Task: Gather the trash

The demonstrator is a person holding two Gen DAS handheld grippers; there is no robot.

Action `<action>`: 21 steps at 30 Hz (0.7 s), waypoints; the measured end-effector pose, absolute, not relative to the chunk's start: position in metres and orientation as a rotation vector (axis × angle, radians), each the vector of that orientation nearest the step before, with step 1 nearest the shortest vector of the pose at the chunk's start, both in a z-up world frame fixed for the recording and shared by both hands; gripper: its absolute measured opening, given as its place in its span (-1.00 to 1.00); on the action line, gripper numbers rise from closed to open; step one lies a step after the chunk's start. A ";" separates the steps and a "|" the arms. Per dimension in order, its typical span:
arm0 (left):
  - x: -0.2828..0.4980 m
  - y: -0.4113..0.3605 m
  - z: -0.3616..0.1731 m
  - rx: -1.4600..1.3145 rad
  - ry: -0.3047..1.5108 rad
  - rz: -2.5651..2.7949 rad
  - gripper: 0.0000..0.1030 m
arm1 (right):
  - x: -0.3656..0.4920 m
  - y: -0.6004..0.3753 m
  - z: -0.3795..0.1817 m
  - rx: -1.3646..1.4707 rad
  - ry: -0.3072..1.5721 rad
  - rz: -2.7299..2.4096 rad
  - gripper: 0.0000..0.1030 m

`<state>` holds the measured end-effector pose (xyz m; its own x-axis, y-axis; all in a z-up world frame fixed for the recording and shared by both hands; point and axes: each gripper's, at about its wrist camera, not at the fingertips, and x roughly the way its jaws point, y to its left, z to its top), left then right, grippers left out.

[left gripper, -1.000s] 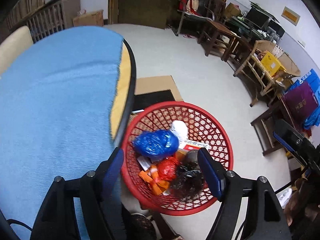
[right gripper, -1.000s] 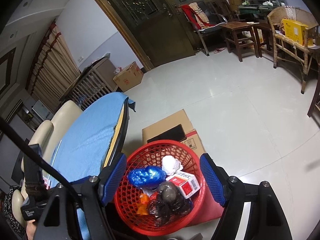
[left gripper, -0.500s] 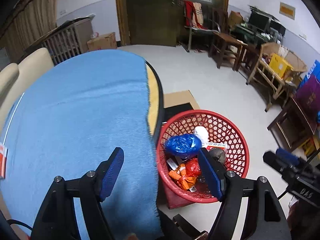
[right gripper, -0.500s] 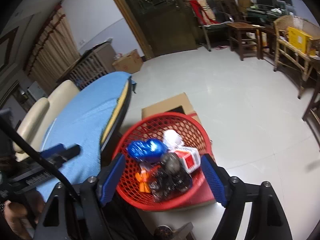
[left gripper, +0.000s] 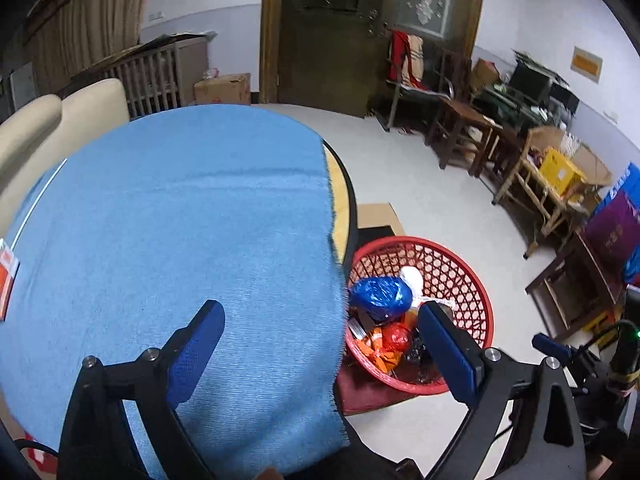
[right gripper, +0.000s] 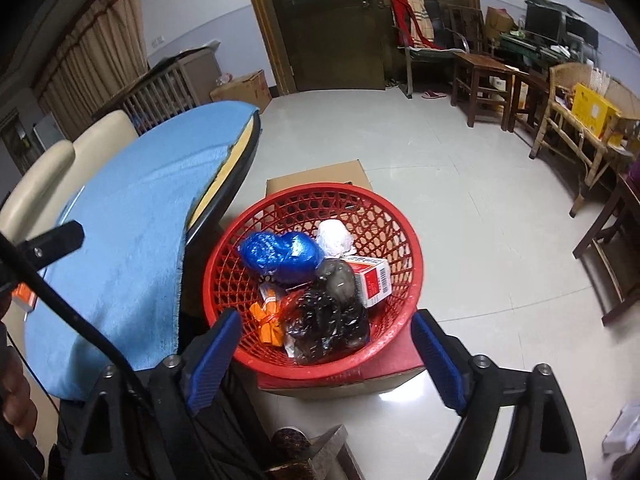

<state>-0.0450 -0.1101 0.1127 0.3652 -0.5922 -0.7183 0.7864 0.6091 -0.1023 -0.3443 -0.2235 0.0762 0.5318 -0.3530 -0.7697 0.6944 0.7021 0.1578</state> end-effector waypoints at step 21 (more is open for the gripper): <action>-0.037 -0.086 0.113 0.219 0.760 -0.884 0.89 | -0.330 -0.201 0.085 0.398 0.824 -0.696 0.99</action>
<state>-0.0373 -0.0861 0.1134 0.3967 -0.6167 -0.6800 0.7643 0.6321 -0.1274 -0.3297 -0.2007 0.0847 0.4795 -0.4058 -0.7781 0.6990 0.7127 0.0590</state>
